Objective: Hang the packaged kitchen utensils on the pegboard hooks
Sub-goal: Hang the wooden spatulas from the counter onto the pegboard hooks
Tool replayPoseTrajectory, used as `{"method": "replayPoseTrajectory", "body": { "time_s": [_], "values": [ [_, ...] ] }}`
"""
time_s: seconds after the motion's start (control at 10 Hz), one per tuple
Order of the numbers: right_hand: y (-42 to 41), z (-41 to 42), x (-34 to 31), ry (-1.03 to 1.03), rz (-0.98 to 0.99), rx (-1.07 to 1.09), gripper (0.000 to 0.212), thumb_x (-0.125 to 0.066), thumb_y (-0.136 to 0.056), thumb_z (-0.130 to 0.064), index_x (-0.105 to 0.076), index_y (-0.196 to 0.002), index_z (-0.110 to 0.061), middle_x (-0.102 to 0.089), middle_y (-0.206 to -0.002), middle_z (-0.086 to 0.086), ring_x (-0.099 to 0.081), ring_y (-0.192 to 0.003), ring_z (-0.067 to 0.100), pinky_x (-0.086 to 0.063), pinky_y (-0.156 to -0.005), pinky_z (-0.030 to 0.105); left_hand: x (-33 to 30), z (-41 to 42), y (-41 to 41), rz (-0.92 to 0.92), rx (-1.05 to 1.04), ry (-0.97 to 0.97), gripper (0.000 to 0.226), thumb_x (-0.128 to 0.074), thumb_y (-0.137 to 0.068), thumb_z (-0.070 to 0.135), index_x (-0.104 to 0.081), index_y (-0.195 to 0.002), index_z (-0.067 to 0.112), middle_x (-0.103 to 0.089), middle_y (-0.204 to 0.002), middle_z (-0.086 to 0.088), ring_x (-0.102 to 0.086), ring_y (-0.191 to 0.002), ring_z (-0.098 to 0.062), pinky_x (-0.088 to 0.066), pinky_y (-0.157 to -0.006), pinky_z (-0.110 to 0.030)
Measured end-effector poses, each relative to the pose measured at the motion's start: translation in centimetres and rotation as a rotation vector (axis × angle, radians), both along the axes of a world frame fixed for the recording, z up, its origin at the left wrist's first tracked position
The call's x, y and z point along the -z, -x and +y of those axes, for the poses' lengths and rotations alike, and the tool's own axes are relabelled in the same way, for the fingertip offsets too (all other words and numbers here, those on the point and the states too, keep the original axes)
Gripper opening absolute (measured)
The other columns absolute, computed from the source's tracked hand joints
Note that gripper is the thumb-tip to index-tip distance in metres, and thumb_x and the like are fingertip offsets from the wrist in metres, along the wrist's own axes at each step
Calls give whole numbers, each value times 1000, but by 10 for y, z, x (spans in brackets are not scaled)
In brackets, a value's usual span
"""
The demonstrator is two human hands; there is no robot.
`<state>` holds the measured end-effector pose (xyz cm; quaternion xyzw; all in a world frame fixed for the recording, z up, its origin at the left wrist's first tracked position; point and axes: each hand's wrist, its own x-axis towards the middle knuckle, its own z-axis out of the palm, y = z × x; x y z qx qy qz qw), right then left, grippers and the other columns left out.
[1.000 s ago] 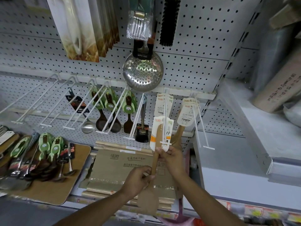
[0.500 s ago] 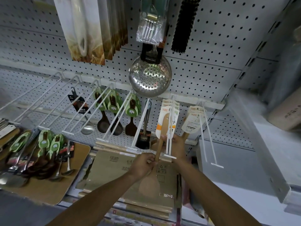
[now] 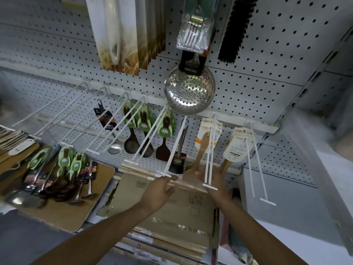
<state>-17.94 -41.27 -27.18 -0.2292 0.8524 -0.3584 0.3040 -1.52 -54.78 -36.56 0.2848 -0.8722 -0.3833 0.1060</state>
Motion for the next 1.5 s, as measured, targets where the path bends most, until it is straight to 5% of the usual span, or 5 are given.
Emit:
{"method": "replayPoseTrajectory", "body": {
  "time_s": [0.1, 0.2, 0.4, 0.5, 1.5],
  "values": [
    [-26, 8, -10, -73, 281, -360, 40, -52, -101, -19, -46, -139, -8, -48, -142, 17, -42, -134, 29, -32, -85, 22, -12, -18, -30, 27, 22, 166, 35, -60, -98, 35, -60, -133, 31, -65, -127, 12, -66, -104, -13, -47, -92, -19],
    [-34, -4, 29, 63, 411, -422, 28, -57, -97, -34, -55, -124, -41, -60, -131, -5, -55, -125, 18, -43, -98, 19, -20, -38, -63, 86, 35, 284, 31, -60, -98, 36, -63, -128, 31, -64, -127, 14, -58, -117, -5, -45, -99, -20],
    [-93, -49, 21, 98, 545, -659, 36, -55, -97, -31, -56, -133, -30, -61, -130, -3, -54, -121, 16, -43, -99, 31, -36, -72, -137, 149, 74, 422, 34, -55, -98, 45, -62, -128, 30, -61, -129, 16, -51, -124, -4, -39, -106, -20],
    [-135, -72, 16, 136, 567, -780, 39, -48, -97, -34, -56, -134, -25, -59, -132, -5, -49, -122, 12, -35, -100, 21, -44, -88, -183, 150, 24, 394, 35, -56, -97, 48, -62, -128, 32, -60, -129, 18, -52, -124, -3, -45, -103, -26],
    [-584, -376, 12, 413, 696, -1298, 53, -57, -92, -50, -49, -140, -28, -53, -140, -10, -45, -129, 6, -37, -110, 28, -65, -269, -688, -11, -396, 354, 52, -63, -89, 57, -56, -135, 33, -55, -139, 15, -49, -130, -5, -43, -107, -28]
  ]
}}
